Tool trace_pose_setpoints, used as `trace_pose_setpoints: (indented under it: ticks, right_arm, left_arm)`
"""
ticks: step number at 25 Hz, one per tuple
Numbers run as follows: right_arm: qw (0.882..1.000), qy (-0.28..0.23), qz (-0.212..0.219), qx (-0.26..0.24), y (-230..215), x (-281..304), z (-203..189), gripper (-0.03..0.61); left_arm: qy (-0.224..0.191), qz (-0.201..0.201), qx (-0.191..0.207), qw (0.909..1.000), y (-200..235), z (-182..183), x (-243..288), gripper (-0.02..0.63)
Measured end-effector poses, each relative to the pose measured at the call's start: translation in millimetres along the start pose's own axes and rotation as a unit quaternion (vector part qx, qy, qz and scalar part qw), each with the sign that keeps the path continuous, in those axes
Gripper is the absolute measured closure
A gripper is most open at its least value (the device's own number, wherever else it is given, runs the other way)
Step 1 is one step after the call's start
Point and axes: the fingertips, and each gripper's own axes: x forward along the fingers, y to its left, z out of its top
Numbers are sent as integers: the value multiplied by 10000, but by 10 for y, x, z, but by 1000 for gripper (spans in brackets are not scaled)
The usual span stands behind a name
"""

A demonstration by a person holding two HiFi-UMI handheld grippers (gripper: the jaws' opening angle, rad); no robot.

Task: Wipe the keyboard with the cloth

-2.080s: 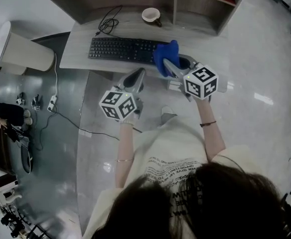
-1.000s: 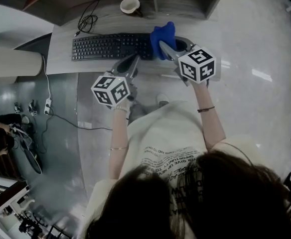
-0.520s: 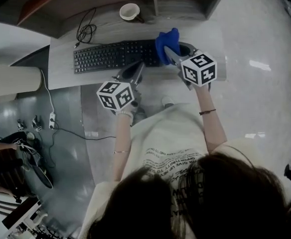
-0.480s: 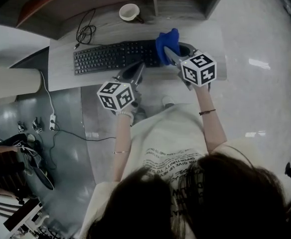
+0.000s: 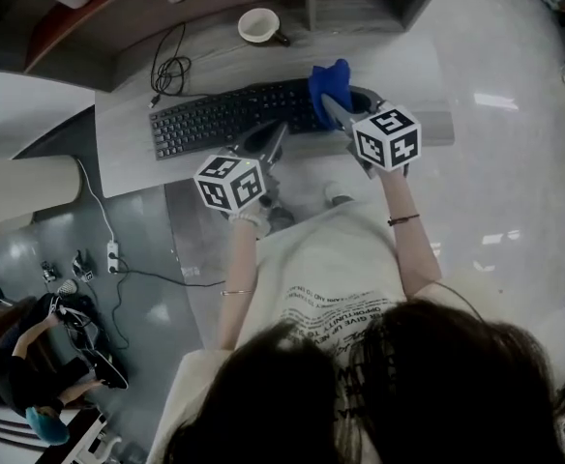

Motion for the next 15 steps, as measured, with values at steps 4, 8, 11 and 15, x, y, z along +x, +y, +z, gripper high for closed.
trace_pose_setpoints:
  ticks: [4,8,11,15]
  right_arm:
    - [9998,-55,-197,64,32,32,-4,520]
    - [9993,-106,-331,130,84,75,-23,520]
    - [9990,-115,-397,170,134,121,-42,520]
    - [9985,-95,-488,211,200,195,-58,520]
  left_arm:
    - [76,-162,27,9998,72,13,-39,617]
    - [122,-269,81,9995,130,16,-110,617]
    - [135,-296,109,9994,183,22,-179,617]
    - [170,-321,112,9993,278,18,-262,617]
